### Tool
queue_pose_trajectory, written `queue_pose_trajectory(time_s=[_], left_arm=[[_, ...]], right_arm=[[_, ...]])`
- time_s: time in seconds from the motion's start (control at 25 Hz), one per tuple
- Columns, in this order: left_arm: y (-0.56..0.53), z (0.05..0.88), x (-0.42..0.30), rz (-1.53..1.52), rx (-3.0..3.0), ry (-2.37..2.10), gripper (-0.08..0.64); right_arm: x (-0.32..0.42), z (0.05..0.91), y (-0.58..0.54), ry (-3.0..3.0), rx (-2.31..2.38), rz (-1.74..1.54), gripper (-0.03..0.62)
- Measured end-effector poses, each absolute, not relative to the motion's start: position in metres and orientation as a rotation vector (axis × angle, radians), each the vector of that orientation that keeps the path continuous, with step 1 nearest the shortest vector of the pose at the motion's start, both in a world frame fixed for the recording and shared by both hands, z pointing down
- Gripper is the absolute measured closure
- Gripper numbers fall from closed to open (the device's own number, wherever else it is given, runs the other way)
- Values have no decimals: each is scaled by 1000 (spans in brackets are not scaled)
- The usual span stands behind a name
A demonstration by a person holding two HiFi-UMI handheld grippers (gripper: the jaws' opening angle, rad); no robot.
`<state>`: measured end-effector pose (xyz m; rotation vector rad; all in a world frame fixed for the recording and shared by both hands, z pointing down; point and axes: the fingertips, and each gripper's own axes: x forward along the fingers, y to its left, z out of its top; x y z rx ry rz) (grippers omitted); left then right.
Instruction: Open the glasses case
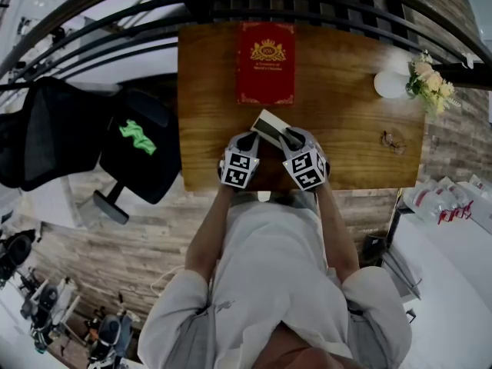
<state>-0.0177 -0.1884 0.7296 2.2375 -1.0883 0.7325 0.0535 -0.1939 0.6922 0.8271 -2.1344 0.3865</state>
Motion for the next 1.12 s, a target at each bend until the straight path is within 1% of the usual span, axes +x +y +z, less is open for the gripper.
queue_pose_trajectory(time_s=[0.64,1.12], left_arm=[[-188,730,-18,731,2231,-1093,540],[-188,731,-18,741,2225,-1101,540]], right_arm=[[67,691,-209,-2124,869,392,555],[79,696,-226,-2120,909,389,561]])
